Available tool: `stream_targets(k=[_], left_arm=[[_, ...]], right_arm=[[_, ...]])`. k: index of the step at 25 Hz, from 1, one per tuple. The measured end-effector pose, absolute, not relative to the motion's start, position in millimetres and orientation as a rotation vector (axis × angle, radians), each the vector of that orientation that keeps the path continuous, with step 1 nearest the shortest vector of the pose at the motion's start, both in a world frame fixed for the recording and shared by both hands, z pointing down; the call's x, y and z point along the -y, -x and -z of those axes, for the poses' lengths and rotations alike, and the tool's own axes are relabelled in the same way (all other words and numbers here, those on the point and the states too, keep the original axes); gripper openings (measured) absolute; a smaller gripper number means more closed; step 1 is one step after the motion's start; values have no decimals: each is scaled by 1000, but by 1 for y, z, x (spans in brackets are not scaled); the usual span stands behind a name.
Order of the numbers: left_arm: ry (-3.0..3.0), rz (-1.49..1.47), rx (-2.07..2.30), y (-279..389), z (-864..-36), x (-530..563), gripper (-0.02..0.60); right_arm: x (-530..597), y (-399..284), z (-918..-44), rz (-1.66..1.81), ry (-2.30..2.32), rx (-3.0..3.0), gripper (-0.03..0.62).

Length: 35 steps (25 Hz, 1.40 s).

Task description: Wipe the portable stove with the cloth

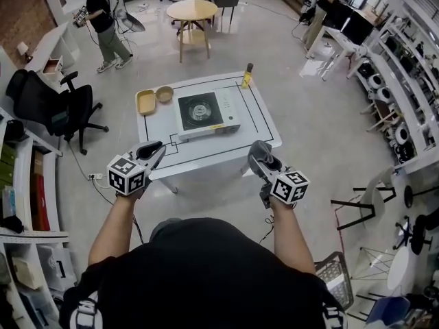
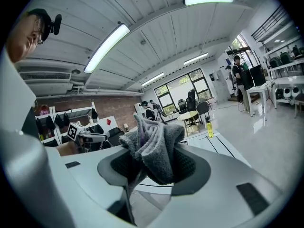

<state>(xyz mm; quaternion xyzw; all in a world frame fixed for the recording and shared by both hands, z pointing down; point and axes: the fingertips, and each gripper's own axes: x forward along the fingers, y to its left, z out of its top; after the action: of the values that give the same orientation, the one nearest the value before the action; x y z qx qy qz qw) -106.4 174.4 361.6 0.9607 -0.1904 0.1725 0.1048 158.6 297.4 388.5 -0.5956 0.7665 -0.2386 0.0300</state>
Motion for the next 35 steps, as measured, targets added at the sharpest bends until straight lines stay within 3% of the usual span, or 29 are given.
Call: stream_targets(k=[17, 35], left_arm=[[-2813, -491, 503, 72, -383, -126, 77], [-2805, -468, 456, 45, -390, 44, 74]], right_arm=[[-261, -180, -400, 762, 1885, -2352, 212], [-93, -199, -407, 747, 1963, -2352, 210]])
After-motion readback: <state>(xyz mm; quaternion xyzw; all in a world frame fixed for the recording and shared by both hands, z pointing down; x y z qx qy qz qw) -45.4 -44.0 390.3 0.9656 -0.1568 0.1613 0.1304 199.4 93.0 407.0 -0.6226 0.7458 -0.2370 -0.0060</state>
